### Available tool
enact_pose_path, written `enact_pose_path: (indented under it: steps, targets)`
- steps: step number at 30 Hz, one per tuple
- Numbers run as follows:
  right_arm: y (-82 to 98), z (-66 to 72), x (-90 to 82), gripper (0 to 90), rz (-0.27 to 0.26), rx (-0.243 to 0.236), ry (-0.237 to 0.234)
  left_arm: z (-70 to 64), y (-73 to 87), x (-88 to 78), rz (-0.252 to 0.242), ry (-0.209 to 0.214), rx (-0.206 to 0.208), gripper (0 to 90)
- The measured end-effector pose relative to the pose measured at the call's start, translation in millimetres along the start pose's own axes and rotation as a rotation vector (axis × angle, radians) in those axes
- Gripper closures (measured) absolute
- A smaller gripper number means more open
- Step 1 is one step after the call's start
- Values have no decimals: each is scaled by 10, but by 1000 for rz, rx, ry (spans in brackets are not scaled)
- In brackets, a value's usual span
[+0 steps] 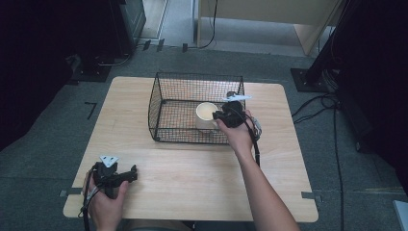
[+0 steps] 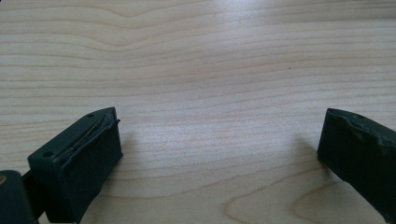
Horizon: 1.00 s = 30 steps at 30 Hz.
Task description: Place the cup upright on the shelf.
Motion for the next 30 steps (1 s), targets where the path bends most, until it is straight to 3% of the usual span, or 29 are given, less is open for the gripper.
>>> enact_pose_path:
  steps: [6,13,17,20,21,23,30]
  targets:
    - [19,12,54,804,33,-19,0,-1,0,1,0,0,0,0]
    - [46,-1,28,762,6,-6,-2,0,0,0,0,0,1,0]
    - [82,22,-64,575,-32,-15,-7,0,0,0,0,0,1,0]
    - [115,66,-149,310,-66,-33,-53,-2,0,1,0,2,1,0]
    - [128,100,-171,173,-62,-49,-67,-2,0,1,0,2,1,0]
    - [175,178,-229,16,-40,-65,-77,-2,0,0,0,2,2,0]
    - [325,295,-448,0,-60,-92,-45,-3,0,2,-3,2,1,0]
Point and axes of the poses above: each handheld gripper's, and its own axes: x roughly forward along the jaws, y roughly out of its underside, z roughly to its left, the point moved 3 cm from there along x, roughly forward along the jaws, and after that the axes turned 12 degrees about -x, right-handed, at the moved point
